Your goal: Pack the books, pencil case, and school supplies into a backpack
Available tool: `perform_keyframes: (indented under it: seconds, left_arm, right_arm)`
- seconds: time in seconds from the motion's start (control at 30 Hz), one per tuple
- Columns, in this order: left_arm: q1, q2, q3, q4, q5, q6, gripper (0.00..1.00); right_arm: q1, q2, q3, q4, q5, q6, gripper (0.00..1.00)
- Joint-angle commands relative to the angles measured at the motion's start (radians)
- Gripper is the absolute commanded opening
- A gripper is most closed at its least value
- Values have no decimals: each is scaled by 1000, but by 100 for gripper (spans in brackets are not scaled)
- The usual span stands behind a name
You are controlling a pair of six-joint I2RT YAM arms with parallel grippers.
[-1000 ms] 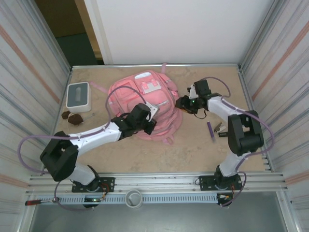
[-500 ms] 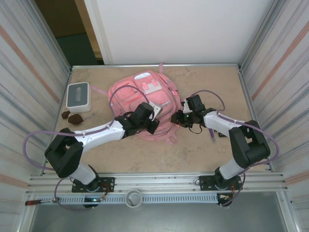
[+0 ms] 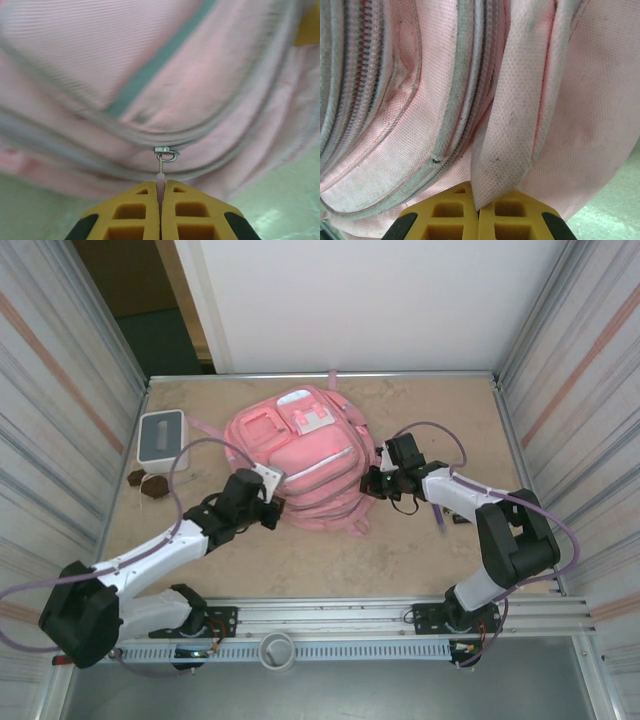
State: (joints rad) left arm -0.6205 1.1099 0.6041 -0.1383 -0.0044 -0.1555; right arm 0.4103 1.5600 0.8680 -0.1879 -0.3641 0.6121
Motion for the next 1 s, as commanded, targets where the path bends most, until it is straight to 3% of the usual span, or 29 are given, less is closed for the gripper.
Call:
perform_keyframes:
  seconds: [0.0, 0.23, 0.4, 0.53, 0.63, 0.77, 0.87, 0.97]
  left_arm:
    - [66, -52, -33, -70, -91, -9, 0]
    - [168, 10, -3, 9, -154, -36, 0]
    - [164, 100, 105, -24, -191, -5, 36]
    - [70, -28, 36, 98, -197, 74, 67]
    - [2, -79, -2, 233, -110, 172, 80]
    - [-61, 56, 115, 212, -2, 311, 85]
    - [-146, 212, 240, 150, -48, 457, 89]
    - [-170, 335, 337, 102, -70, 528, 91]
  right_arm:
    - [-21, -6, 12, -30, 65, -46, 0]
    - [22, 43, 44, -31, 45, -88, 0]
    - [39, 46, 68, -69, 22, -119, 0]
    - [28, -48, 56, -144, 116, -154, 36]
    - [-11, -116, 45, -202, 244, -166, 57]
    - [-94, -161, 31, -245, 326, -166, 70]
    - [-121, -190, 10, -236, 324, -160, 74]
    - [-124, -198, -4, -234, 332, -153, 74]
